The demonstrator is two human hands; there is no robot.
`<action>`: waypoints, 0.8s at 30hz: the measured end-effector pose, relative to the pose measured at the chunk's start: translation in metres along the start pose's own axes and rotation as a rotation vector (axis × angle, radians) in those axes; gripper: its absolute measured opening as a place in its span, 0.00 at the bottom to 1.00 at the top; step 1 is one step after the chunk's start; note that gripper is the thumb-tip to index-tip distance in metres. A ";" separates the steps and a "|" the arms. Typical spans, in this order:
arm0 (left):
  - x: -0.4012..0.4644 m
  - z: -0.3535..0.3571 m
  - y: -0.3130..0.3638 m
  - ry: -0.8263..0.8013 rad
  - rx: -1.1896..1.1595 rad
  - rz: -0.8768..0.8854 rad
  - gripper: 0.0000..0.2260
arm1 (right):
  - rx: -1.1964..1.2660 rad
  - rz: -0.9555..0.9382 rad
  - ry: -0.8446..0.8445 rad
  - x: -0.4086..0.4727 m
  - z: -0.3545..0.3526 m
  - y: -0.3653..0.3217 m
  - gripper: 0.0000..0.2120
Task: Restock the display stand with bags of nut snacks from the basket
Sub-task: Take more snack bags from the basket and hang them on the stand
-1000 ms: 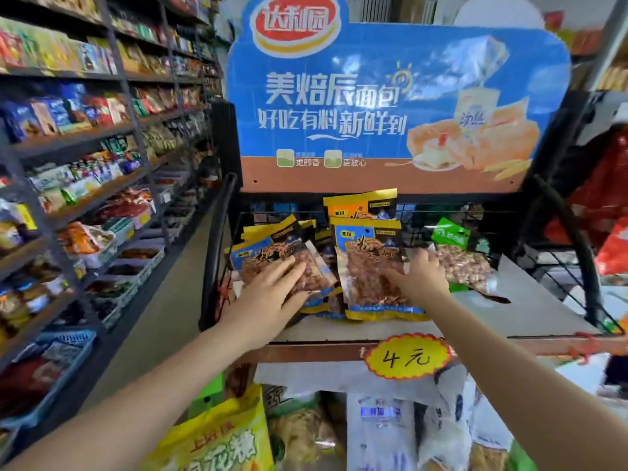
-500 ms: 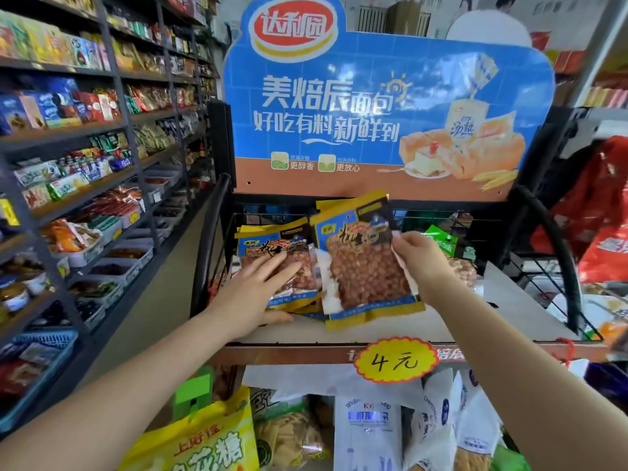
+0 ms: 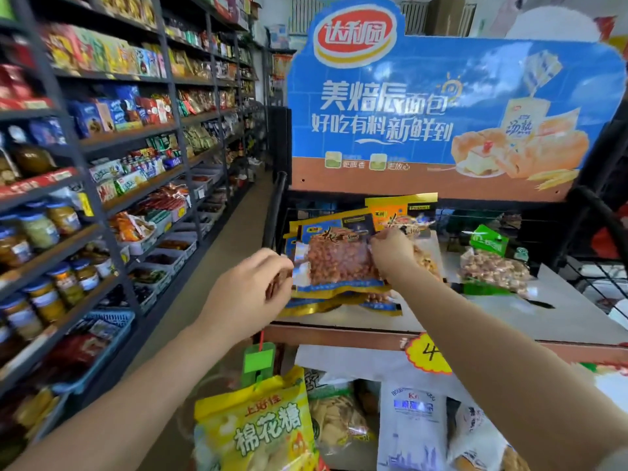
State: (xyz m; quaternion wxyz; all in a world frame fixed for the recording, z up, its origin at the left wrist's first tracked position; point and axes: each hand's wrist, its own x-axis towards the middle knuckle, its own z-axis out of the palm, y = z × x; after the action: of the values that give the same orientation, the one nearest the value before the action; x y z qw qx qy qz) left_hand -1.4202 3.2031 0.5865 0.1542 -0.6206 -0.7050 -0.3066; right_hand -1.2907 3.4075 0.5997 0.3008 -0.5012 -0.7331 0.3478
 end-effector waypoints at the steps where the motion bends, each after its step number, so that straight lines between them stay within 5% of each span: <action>1: -0.004 0.000 -0.003 -0.021 0.008 0.000 0.16 | -0.021 0.018 -0.022 -0.004 0.008 -0.002 0.12; 5: -0.013 0.008 -0.010 -0.130 0.107 0.100 0.17 | 0.024 0.048 -0.046 -0.014 0.024 -0.007 0.10; 13: -0.014 0.018 0.024 -0.172 -0.108 0.106 0.16 | 0.128 0.037 -0.004 -0.052 -0.051 0.040 0.08; 19: -0.027 0.066 0.122 -0.438 -0.251 0.248 0.11 | 0.054 0.052 0.058 -0.127 -0.133 0.128 0.09; 24: -0.061 0.151 0.203 -0.674 -0.107 0.393 0.10 | -0.238 0.224 0.027 -0.205 -0.186 0.245 0.12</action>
State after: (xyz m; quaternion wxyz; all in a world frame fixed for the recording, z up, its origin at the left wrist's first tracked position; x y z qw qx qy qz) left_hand -1.1878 3.2581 0.4828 -0.0628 -0.8168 -0.5669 -0.0867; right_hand -0.9508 3.3155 0.4894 0.2084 -0.6165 -0.7044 0.2833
